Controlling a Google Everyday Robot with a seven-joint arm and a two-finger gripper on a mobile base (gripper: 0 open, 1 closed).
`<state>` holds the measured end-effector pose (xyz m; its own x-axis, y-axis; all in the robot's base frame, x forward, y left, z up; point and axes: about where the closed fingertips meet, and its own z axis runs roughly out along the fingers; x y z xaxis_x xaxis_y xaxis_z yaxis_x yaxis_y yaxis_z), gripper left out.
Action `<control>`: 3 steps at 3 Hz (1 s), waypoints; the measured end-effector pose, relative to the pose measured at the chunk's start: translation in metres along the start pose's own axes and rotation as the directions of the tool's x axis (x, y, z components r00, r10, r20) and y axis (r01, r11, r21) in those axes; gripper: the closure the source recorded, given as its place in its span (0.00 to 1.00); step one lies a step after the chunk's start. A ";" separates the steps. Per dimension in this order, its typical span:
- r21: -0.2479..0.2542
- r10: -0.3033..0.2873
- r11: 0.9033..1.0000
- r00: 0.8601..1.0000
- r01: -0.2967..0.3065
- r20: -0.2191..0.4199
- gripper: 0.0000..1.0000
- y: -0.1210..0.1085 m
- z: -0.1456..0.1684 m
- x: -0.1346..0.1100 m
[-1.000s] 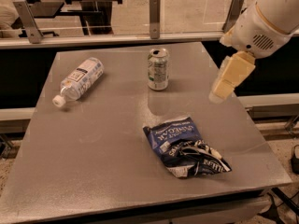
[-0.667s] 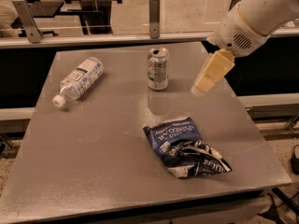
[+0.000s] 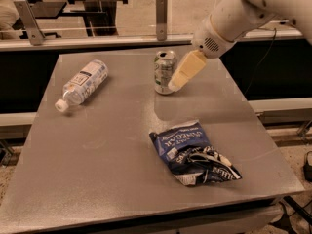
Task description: Move 7up can near blue chip bag
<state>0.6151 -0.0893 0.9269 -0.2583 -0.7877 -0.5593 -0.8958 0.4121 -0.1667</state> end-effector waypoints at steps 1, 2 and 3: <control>-0.026 0.035 0.999 0.999 -0.034 0.007 0.00 -0.012 0.035 -0.013; -0.042 0.057 0.997 0.998 -0.057 0.010 0.01 -0.016 0.055 -0.018; -0.064 0.071 0.996 0.997 -0.069 0.018 0.23 -0.016 0.064 -0.021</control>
Offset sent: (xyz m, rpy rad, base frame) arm 0.0497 0.0401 -0.0397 0.0521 0.0646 -0.0375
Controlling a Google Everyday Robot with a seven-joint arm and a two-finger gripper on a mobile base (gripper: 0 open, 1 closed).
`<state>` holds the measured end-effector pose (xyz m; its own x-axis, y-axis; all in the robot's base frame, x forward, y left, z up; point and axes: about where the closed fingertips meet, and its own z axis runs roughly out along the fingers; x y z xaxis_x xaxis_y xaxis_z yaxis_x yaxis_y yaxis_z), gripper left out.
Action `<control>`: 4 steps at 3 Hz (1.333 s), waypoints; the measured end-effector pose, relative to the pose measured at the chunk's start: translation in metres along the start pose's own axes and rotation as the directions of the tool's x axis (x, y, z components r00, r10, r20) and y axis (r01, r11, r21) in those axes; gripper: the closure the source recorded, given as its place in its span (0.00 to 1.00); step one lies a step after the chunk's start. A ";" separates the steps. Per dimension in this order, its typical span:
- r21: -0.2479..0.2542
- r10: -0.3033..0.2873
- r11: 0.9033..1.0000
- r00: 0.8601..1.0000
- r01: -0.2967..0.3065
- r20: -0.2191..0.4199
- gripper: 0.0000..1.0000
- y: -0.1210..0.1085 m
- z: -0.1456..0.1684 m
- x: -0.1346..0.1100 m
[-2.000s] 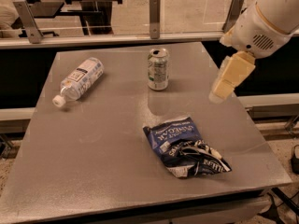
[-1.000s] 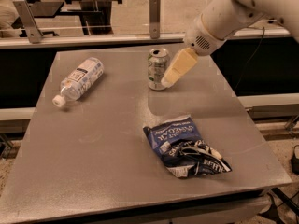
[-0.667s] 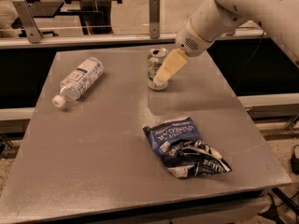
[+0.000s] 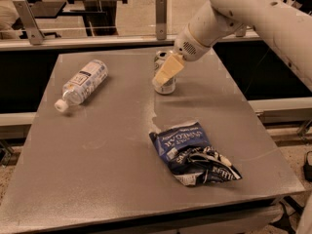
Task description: Move 7up can near blue chip bag
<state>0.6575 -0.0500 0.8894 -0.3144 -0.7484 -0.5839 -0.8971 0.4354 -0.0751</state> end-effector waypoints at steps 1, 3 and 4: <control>-0.014 -0.003 1.000 1.000 0.003 0.017 0.45 0.002 -0.003 -0.003; -0.055 -0.023 0.998 0.999 0.025 0.050 0.93 0.027 -0.025 0.002; -0.109 -0.034 0.993 0.997 0.041 0.068 1.00 0.059 -0.040 0.011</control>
Offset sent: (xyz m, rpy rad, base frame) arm -0.0364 -0.0106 0.0274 0.0626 -0.0121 0.0541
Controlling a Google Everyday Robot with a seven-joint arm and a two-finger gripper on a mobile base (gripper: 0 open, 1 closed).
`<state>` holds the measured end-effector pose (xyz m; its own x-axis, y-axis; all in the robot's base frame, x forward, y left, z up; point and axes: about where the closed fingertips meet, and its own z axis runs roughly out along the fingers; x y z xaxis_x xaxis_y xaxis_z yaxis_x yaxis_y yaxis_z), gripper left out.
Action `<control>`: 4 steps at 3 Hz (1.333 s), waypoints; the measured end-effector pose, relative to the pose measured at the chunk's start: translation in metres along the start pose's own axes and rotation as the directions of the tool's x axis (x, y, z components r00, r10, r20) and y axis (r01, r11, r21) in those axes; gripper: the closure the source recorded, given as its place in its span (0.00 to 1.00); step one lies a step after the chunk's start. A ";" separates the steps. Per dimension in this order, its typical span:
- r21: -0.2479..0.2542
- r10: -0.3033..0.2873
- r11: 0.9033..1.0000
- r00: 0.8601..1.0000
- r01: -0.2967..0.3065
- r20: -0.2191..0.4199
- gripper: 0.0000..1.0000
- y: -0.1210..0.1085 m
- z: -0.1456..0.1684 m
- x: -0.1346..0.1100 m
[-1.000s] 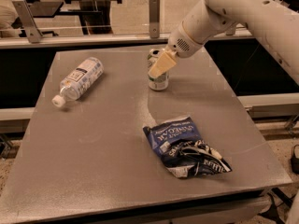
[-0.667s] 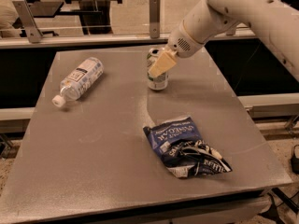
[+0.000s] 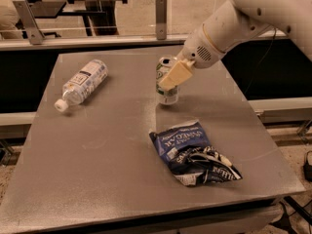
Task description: Move 7up can near blue chip bag
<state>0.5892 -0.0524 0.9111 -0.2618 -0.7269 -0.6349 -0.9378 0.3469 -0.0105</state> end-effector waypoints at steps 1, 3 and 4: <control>-0.023 -0.005 1.000 1.000 0.006 0.005 1.00 0.018 -0.007 0.005; -0.064 -0.010 0.998 1.000 0.010 0.002 0.88 0.045 -0.011 0.016; -0.081 -0.011 0.997 1.000 0.010 -0.014 0.57 0.056 -0.008 0.025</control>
Offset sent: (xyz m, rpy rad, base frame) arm -0.0558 -0.0055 0.0024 0.0245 0.0349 0.0490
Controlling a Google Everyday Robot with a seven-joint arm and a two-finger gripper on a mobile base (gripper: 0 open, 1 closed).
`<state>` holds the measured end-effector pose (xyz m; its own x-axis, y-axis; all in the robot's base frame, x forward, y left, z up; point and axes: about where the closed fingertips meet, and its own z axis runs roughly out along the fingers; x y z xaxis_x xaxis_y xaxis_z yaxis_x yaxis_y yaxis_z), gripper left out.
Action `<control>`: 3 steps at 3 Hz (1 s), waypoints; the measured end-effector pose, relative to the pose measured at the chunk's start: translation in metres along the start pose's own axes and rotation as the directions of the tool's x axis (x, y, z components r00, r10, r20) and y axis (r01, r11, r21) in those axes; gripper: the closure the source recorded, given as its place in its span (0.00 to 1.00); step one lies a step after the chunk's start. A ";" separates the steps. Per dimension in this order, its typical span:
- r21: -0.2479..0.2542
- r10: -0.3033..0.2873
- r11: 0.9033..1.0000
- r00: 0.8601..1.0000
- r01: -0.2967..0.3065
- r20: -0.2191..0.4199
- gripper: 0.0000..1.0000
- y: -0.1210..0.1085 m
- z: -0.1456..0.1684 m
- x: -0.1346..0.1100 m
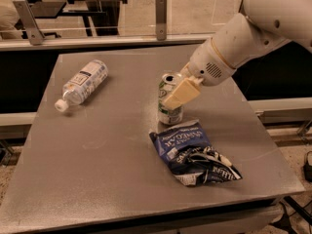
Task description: Move 7up can near blue chip bag
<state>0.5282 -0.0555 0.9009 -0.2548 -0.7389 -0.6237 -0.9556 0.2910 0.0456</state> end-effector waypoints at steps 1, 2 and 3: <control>-0.008 -0.005 1.000 1.000 0.005 -0.009 0.26 0.007 0.004 0.005; -0.010 -0.014 1.000 1.000 0.014 -0.012 0.00 0.012 0.005 0.006; -0.010 -0.014 1.000 1.000 0.014 -0.012 0.00 0.012 0.005 0.006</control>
Offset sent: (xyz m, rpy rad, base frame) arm -0.0146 -0.0013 -0.0098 -0.0122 0.0021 0.0166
